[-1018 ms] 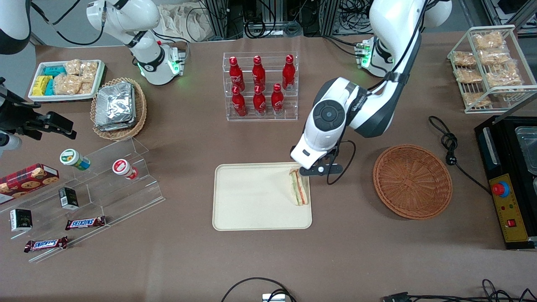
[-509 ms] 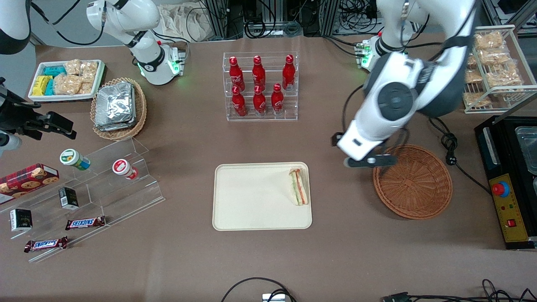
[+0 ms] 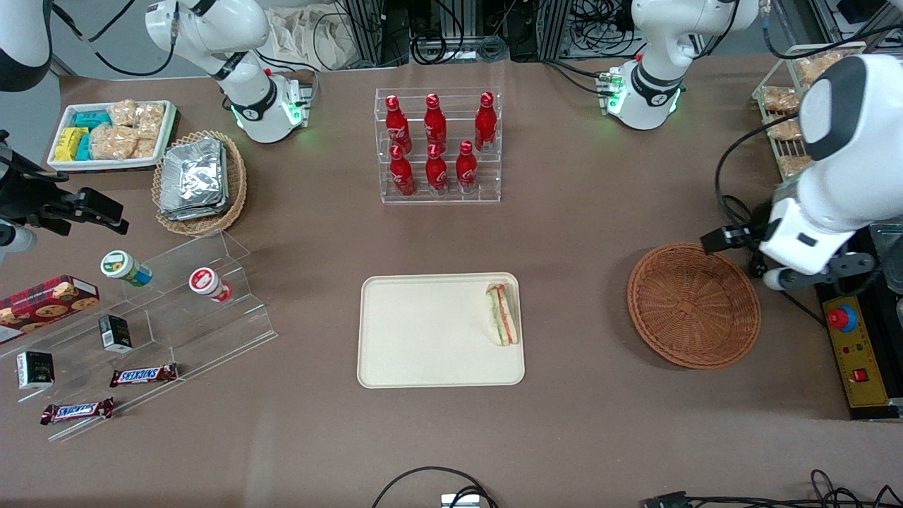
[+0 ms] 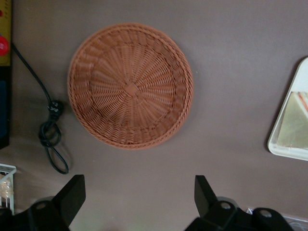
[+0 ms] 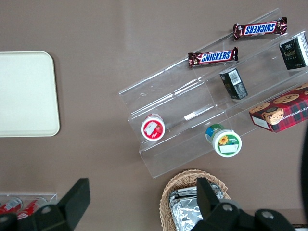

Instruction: Place sandwich from basket to tray

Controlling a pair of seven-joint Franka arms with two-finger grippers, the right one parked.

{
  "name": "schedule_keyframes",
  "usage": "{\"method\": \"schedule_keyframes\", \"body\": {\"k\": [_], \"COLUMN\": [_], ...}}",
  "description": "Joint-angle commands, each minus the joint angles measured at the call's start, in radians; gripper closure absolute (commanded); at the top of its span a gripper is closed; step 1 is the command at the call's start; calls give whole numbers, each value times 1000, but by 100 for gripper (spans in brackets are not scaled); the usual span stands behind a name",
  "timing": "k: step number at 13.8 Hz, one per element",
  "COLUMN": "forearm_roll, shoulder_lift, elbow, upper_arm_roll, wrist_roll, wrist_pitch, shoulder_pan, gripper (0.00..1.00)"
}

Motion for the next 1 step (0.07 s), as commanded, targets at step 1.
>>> {"method": "schedule_keyframes", "body": {"k": [1], "forearm_roll": [15], "shoulder_lift": [61], "elbow": [97], "upper_arm_roll": [-18], "wrist_roll": [9], "wrist_pitch": [-31], "shoulder_pan": [26], "gripper": [0]}}
